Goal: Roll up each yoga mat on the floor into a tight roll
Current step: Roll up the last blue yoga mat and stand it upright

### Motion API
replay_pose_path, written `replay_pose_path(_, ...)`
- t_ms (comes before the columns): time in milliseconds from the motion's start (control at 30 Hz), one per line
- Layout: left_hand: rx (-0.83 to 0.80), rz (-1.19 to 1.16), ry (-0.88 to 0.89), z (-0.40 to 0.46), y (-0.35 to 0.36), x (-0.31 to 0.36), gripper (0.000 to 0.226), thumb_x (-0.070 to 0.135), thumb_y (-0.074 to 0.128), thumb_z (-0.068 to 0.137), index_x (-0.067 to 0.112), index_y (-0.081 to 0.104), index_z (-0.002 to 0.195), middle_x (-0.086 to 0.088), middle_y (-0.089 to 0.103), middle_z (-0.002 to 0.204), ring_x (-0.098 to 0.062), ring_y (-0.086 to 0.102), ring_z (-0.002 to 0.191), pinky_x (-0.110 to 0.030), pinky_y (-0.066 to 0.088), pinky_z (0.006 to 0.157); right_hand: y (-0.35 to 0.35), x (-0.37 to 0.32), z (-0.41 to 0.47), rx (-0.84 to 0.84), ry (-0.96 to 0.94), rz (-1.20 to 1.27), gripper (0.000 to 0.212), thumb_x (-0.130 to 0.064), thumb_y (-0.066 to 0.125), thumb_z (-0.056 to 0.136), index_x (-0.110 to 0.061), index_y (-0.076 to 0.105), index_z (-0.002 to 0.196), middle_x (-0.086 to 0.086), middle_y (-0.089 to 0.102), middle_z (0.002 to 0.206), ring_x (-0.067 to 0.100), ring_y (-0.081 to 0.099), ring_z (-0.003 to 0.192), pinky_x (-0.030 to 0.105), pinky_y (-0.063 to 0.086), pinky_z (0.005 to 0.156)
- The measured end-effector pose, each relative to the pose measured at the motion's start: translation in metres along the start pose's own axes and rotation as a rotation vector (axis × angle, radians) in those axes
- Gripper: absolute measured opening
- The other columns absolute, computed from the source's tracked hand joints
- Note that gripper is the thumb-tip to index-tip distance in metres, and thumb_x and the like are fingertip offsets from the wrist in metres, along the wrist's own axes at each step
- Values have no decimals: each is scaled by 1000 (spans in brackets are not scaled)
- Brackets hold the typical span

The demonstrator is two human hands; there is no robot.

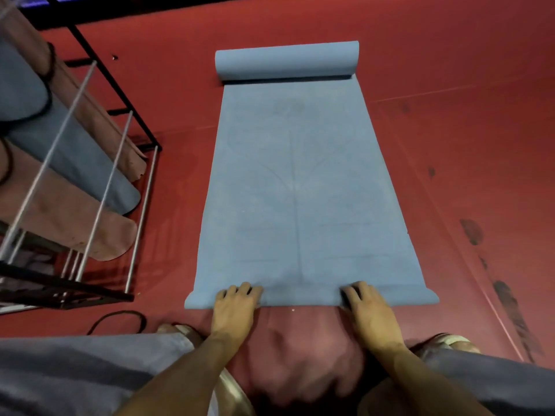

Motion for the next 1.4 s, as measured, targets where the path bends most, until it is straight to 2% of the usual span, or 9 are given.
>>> replay_pose_path(133, 28, -85, -55, 3, 6, -6, 36, 33, 90, 75, 39, 73, 106, 13, 70, 95, -20, 68, 77, -41, 52, 73, -1, 12, -5, 68, -22, -103, 42, -26, 48, 90, -27, 62, 130, 2, 57, 123, 31, 54, 113, 57, 34, 114)
replay_pose_path(300, 77, -83, -124, 3, 5, -6, 22, 40, 70, 93, 45, 70, 115, 16, 69, 103, -19, 68, 92, -45, 45, 91, 8, 20, -1, 55, 50, -59, 40, -51, 41, 101, -28, 64, 125, -4, 60, 113, 29, 55, 110, 53, 29, 119)
replay_pose_path(400, -15, -158, -134, 6, -2, -11, 29, 50, 59, 100, 49, 65, 128, 20, 68, 118, -10, 64, 110, -35, 40, 97, 2, 20, 1, 77, 109, -39, 35, -59, 41, 100, -34, 60, 115, -14, 62, 97, 22, 57, 103, 61, 15, 123)
replay_pose_path(500, -80, -322, -147, 10, -2, -20, 32, 53, 55, 102, 47, 65, 131, 20, 65, 122, -9, 60, 118, -33, 38, 100, -2, 21, 5, 91, 131, -17, 39, -63, 38, 99, -36, 64, 109, -17, 61, 91, 18, 58, 99, 59, 15, 124)
replay_pose_path(833, -316, -596, -224, 32, -1, -41, 22, 67, 58, 95, 51, 71, 103, 21, 66, 109, -3, 61, 108, -45, 41, 103, -7, 30, 28, -57, 206, 98, 47, -73, 26, 98, -47, 64, 109, -24, 59, 102, 11, 50, 106, 42, 23, 112)
replay_pose_path(967, -430, -840, -190, 53, 7, -56, 58, 92, 60, 68, 45, 79, 95, 16, 76, 95, -6, 72, 89, -45, 55, 94, -21, 30, 48, -212, 300, 184, 37, -69, 38, 96, -48, 68, 101, -21, 62, 101, 13, 47, 110, 39, 21, 107)
replay_pose_path(1100, -449, -866, -264, 64, 18, -61, 41, 82, 69, 65, 51, 80, 89, 24, 77, 95, -3, 72, 97, -42, 56, 99, -30, 29, 68, -319, 349, 165, 34, -69, 42, 93, -50, 70, 90, -21, 68, 96, 14, 49, 111, 37, 23, 103)
replay_pose_path(1200, -387, -861, -382, 69, 17, -57, 20, 63, 89, 67, 48, 78, 75, 20, 73, 77, -8, 70, 84, -38, 57, 90, -33, 29, 78, -354, 402, 176, 37, -70, 48, 88, -44, 71, 75, -19, 66, 81, 15, 52, 104, 37, 26, 95)
replay_pose_path(1400, -301, -758, -436, 68, 17, -50, 30, 60, 90, 67, 45, 66, 77, 23, 63, 66, -7, 64, 74, -39, 54, 85, -34, 24, 83, -349, 414, 137, 31, -69, 53, 87, -45, 70, 78, -17, 64, 91, 18, 50, 105, 38, 31, 95)
Point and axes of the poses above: each hand's wrist, its own z-axis towards the middle knuckle, its own y-axis out of the palm, x = y × z, the point moved 1 cm from there along z, towards the middle knuckle
